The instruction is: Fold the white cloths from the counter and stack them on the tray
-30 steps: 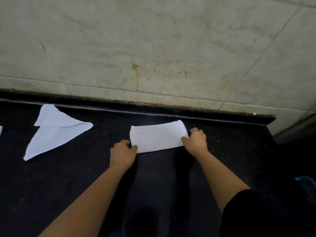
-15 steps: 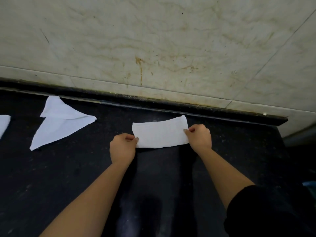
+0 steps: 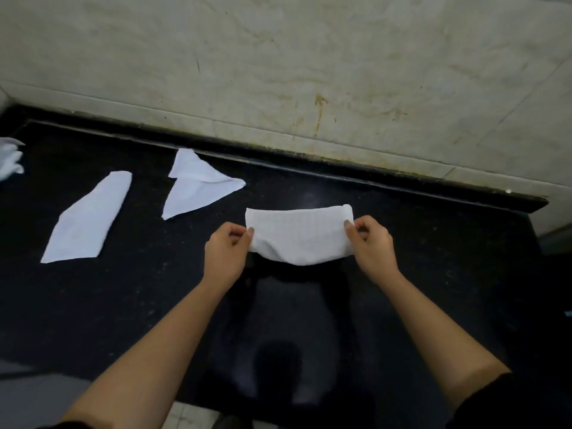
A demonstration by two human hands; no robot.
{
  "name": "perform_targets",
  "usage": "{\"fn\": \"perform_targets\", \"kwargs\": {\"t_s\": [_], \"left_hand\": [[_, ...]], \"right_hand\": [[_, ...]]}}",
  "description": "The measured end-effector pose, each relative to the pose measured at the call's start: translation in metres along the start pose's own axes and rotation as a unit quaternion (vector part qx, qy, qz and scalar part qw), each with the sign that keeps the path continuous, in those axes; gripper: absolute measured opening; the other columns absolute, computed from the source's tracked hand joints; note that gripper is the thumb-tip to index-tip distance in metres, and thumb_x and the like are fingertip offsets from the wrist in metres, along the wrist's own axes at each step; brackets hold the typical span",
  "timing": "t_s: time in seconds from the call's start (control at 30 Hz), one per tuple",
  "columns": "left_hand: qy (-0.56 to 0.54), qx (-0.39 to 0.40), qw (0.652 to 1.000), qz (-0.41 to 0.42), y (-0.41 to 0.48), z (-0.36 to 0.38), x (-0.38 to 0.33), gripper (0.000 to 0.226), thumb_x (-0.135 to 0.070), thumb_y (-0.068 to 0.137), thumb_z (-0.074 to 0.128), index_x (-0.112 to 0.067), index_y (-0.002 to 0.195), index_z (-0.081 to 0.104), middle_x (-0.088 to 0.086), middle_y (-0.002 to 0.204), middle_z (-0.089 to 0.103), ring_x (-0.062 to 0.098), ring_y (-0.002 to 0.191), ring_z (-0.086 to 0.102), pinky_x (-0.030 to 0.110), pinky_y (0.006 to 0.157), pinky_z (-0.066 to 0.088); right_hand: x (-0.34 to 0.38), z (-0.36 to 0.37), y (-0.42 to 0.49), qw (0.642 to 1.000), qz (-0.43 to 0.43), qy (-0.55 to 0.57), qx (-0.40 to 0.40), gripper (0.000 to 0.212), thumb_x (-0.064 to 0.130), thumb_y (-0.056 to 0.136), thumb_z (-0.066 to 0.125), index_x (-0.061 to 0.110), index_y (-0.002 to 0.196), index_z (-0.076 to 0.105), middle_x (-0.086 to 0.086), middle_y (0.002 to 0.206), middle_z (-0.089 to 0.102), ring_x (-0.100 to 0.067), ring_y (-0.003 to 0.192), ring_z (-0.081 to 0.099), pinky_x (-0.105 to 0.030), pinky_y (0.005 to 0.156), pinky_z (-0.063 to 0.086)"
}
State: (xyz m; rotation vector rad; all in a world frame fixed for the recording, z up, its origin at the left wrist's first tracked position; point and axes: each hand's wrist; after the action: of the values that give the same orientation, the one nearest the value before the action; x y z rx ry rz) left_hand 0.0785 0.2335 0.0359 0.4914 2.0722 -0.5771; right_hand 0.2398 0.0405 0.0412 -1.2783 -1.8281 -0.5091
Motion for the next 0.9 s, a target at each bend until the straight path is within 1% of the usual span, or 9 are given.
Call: {"fn": "perform_targets", "kwargs": {"t_s": [0.17, 0.23, 0.33, 0.43, 0.5, 0.53, 0.67, 0.77, 0.9], "left_hand": [[-0.026, 0.068, 0.997, -0.015, -0.016, -0.056, 0.035, 0.017, -0.032, 0.093, 0.060, -0.014, 0.094, 0.060, 0.003, 0.085, 0.068, 0.020, 0.079, 0.067, 0.040, 0.070, 0.059], [-0.008, 0.078, 0.997, -0.015, -0.018, -0.073, 0.054, 0.017, -0.034, 0.093, 0.059, -0.016, 0.093, 0.060, 0.002, 0.086, 0.068, 0.020, 0.081, 0.067, 0.043, 0.071, 0.059], [0.016, 0.074, 0.997, -0.026, -0.012, -0.089, 0.078, 0.015, -0.033, 0.094, 0.058, -0.018, 0.093, 0.060, -0.004, 0.087, 0.066, 0.018, 0.084, 0.065, 0.039, 0.076, 0.056], [0.012, 0.085, 0.993, -0.081, -0.007, -0.096, 0.104, 0.020, -0.034, 0.092, 0.061, -0.021, 0.106, 0.059, -0.003, 0.101, 0.065, 0.019, 0.093, 0.064, 0.043, 0.087, 0.055], [0.001, 0.096, 0.987, -0.125, -0.009, -0.098, 0.119, 0.038, -0.035, 0.089, 0.065, -0.020, 0.122, 0.053, -0.002, 0.110, 0.061, 0.021, 0.100, 0.062, 0.046, 0.091, 0.053], [0.000, 0.100, 0.986, -0.134, -0.012, -0.099, 0.124, 0.047, -0.033, 0.088, 0.067, -0.019, 0.129, 0.049, -0.003, 0.107, 0.059, 0.022, 0.101, 0.061, 0.046, 0.092, 0.053], [0.018, 0.091, 0.987, -0.134, -0.022, -0.102, 0.137, 0.057, -0.032, 0.086, 0.069, -0.014, 0.133, 0.043, -0.003, 0.087, 0.059, 0.023, 0.092, 0.064, 0.045, 0.089, 0.054], [0.079, 0.101, 0.982, -0.141, -0.037, -0.107, 0.145, 0.052, -0.037, 0.086, 0.069, -0.011, 0.124, 0.044, -0.004, 0.084, 0.056, 0.024, 0.087, 0.065, 0.039, 0.077, 0.055], [0.142, 0.145, 0.970, -0.132, -0.060, -0.109, 0.145, 0.054, -0.036, 0.084, 0.071, -0.010, 0.121, 0.042, 0.007, 0.090, 0.063, 0.021, 0.079, 0.061, 0.026, 0.058, 0.043]], "right_hand": [[0.010, 0.038, -0.043, 0.997, 0.065, 0.027, 0.027, 0.027, 0.032, 0.093, 0.059, 0.007, 0.085, 0.061, -0.004, 0.068, 0.054, -0.014, 0.060, 0.046, -0.029, 0.058, 0.039], [0.009, 0.059, -0.057, 0.994, 0.097, 0.038, 0.039, 0.028, 0.032, 0.093, 0.060, 0.005, 0.084, 0.061, -0.005, 0.068, 0.054, -0.015, 0.061, 0.046, -0.029, 0.058, 0.040], [0.005, 0.089, -0.070, 0.987, 0.143, 0.058, 0.036, 0.025, 0.030, 0.093, 0.060, 0.009, 0.079, 0.060, -0.006, 0.072, 0.057, -0.016, 0.066, 0.050, -0.031, 0.062, 0.044], [-0.008, 0.113, -0.079, 0.978, 0.195, 0.072, 0.026, 0.019, 0.029, 0.091, 0.062, 0.014, 0.079, 0.061, -0.007, 0.078, 0.065, -0.022, 0.074, 0.060, -0.041, 0.074, 0.056], [-0.015, 0.121, -0.087, 0.971, 0.228, 0.065, 0.039, 0.015, 0.030, 0.088, 0.066, 0.016, 0.089, 0.064, -0.006, 0.087, 0.068, -0.025, 0.086, 0.066, -0.045, 0.084, 0.056], [-0.015, 0.122, -0.090, 0.970, 0.234, 0.056, 0.040, 0.018, 0.030, 0.087, 0.067, 0.014, 0.096, 0.064, -0.005, 0.090, 0.068, -0.025, 0.089, 0.065, -0.042, 0.086, 0.055], [-0.013, 0.114, -0.102, 0.971, 0.234, 0.015, 0.049, 0.032, 0.032, 0.085, 0.070, 0.011, 0.106, 0.059, -0.005, 0.097, 0.066, -0.021, 0.090, 0.062, -0.033, 0.082, 0.050], [-0.018, 0.105, -0.115, 0.964, 0.244, -0.022, 0.100, 0.034, 0.033, 0.080, 0.075, 0.013, 0.100, 0.057, -0.005, 0.095, 0.067, -0.022, 0.090, 0.064, -0.033, 0.078, 0.051], [-0.018, 0.099, -0.132, 0.947, 0.279, -0.035, 0.157, 0.028, 0.025, 0.078, 0.078, 0.010, 0.083, 0.055, -0.009, 0.085, 0.066, -0.019, 0.073, 0.060, -0.031, 0.063, 0.052]]}}
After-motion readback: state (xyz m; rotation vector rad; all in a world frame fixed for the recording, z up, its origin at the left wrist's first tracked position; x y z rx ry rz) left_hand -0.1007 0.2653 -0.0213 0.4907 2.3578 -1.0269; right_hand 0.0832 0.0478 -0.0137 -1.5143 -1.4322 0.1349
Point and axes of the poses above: each hand's wrist, its own y-axis towards the middle knuckle, its own z-axis out of the palm, x = y × z
